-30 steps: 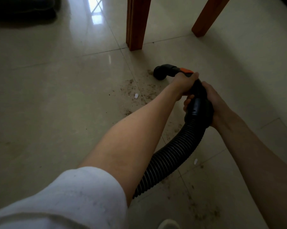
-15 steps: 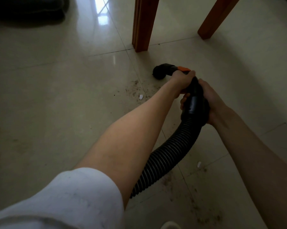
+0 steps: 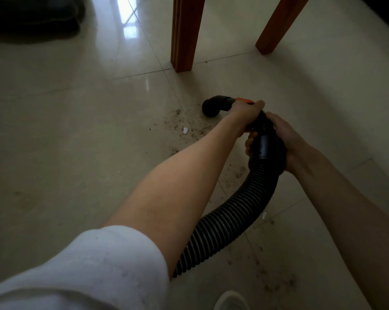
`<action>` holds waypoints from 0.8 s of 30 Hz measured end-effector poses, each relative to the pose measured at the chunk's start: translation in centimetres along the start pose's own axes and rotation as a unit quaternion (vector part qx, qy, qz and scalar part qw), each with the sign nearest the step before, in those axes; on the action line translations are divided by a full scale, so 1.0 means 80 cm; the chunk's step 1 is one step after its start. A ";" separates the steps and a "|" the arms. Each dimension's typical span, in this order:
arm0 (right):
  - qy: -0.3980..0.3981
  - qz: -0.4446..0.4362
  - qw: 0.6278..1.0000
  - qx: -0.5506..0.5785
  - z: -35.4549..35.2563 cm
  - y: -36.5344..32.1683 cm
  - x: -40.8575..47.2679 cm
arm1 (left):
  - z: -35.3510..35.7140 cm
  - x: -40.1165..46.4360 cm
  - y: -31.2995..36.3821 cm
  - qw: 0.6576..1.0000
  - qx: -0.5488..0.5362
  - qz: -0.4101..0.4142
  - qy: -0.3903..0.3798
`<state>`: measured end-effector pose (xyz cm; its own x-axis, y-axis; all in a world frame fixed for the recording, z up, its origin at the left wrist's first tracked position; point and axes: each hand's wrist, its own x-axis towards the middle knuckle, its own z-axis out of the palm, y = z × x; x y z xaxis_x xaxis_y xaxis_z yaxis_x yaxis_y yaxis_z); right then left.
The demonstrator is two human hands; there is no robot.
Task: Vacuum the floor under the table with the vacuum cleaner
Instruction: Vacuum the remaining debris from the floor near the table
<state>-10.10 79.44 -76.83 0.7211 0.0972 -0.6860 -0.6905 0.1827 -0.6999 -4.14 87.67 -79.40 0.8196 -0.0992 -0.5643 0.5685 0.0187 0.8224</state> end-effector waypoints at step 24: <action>-0.073 0.043 0.994 -0.064 0.093 0.008 0.024 | -0.103 -0.019 -0.005 0.993 -0.084 -0.017 0.075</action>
<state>-8.74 87.02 -77.15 0.6539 0.2493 -0.7143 -0.7444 0.0432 -0.6664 -5.01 96.04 -79.49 0.7936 0.0459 -0.6067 0.5901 0.1852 0.7858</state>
